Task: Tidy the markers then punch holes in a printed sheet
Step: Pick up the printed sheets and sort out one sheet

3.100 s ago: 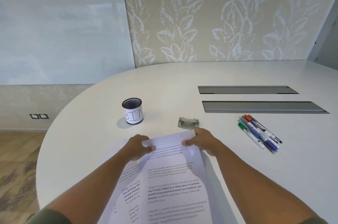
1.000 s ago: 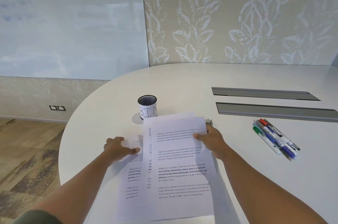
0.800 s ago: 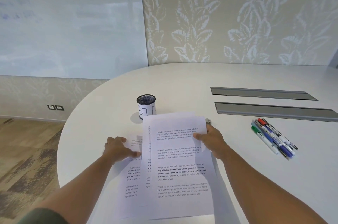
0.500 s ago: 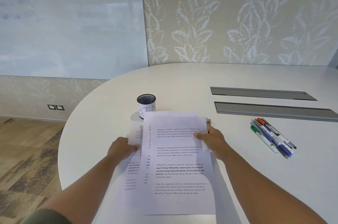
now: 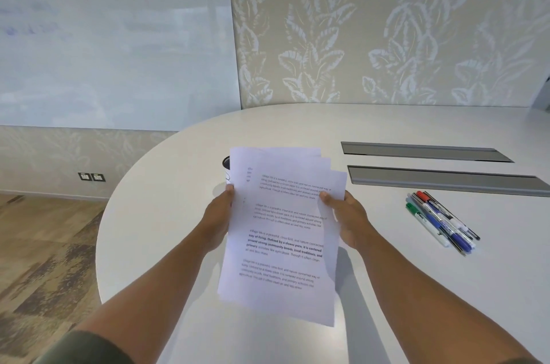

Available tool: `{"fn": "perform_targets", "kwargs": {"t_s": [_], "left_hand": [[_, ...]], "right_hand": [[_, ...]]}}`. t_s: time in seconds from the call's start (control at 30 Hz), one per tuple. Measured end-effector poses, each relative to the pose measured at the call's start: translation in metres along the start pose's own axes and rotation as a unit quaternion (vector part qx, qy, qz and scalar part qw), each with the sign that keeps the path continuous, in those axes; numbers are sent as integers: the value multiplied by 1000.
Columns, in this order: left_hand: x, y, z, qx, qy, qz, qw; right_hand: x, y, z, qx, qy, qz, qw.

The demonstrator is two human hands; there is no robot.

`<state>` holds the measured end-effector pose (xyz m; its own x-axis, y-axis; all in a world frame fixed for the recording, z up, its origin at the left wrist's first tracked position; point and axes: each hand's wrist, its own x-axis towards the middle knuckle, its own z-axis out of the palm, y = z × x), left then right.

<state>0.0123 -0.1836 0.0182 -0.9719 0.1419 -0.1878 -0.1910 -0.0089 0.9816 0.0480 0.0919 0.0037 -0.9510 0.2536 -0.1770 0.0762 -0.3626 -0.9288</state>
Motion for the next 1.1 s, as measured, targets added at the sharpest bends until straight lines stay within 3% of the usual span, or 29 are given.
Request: {"fn": "perform_targets", "kwargs": {"t_s": [0.13, 0.3, 0.63, 0.83, 1.1], "left_hand": [[1, 16, 21, 8, -16, 38, 999], [7, 31, 39, 44, -8, 143, 989], [12, 77, 56, -10, -9, 248, 969], [10, 66, 56, -25, -19, 246, 969], [9, 36, 62, 0, -46, 209, 977]], "right_hand": [[0, -11, 9, -32, 22, -43, 998], [0, -34, 25, -115, 63, -129, 983], [-4, -93, 40, -159, 75, -257, 950], [-13, -81, 30, -132, 65, -231, 962], [-20, -38, 10, -209, 75, -189, 957]]}}
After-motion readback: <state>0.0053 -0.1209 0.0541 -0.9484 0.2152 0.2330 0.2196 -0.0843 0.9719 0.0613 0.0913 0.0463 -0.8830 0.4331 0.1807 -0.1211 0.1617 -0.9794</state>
